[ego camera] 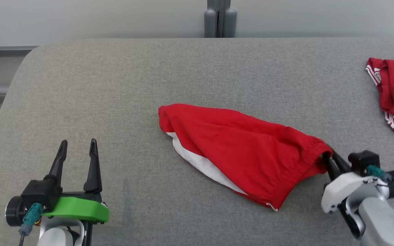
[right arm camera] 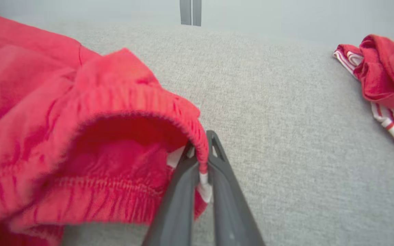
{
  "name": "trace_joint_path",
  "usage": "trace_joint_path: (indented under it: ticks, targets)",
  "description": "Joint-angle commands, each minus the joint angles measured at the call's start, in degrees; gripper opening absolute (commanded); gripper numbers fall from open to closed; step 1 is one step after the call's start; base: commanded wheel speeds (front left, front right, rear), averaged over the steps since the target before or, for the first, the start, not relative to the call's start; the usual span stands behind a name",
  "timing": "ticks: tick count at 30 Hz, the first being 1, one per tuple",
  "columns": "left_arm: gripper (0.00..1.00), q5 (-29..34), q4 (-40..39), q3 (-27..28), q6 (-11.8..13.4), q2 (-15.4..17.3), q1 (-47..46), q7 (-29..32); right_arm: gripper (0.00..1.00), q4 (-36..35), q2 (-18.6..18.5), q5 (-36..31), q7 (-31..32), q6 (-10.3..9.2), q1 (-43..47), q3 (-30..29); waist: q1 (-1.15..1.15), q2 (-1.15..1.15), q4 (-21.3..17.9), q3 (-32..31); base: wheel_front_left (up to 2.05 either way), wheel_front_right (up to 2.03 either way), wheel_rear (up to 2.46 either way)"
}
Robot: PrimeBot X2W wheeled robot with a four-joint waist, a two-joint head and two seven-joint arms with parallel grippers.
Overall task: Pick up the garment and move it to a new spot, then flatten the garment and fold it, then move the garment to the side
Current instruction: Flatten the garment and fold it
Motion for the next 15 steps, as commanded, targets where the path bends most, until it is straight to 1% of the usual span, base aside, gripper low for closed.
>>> trace_joint_path:
  ticks: [1, 5, 10, 11, 12, 15]
  targets:
    - [1.00, -0.44, 0.21, -0.23, -0.19, 0.03, -1.04, 0.00, 0.00, -0.01, -1.32, -0.50, -0.14, -0.11, -2.48, -0.41, 0.00, 0.00, 0.21, 0.16, 0.00, 0.00, 0.00]
    - [1.00, -0.64, 0.44, -1.14, -0.19, -0.25, -1.83, 0.00, 0.00, 2.42, -4.36, -1.17, -0.14, -0.11, -9.28, -1.84, 0.00, 0.00, 0.92, 0.93, 0.00, 0.00, 0.00]
    - [1.00, -1.13, 0.73, -1.88, -0.19, -0.39, -2.72, 0.01, 0.00, 8.54, -5.67, -2.94, -0.14, -0.12, -16.45, -2.86, 0.00, 0.00, 1.83, 1.89, 0.00, 0.00, 0.00]
    - [1.00, -1.23, 0.84, -1.97, -0.19, -0.44, -2.79, 0.00, 0.21, 10.02, -5.61, -3.52, -0.14, -0.12, -17.50, -2.83, 0.00, 0.00, 1.93, 2.03, 0.00, 0.00, 0.00]
    - [1.00, -1.27, 0.91, -2.04, -0.19, -0.50, -2.83, 0.00, 1.00, 11.55, -5.40, -3.82, -0.14, -0.12, -18.09, -2.70, 0.00, 0.00, 1.98, 2.13, 0.00, 0.00, 0.00]
    - [1.00, -1.34, 1.36, -2.39, -0.20, -0.59, -2.93, 0.00, 1.00, 14.28, -4.44, -4.06, -0.14, -0.12, -19.65, -2.31, 0.00, 0.00, 1.82, 2.17, 0.00, 0.00, 0.00]
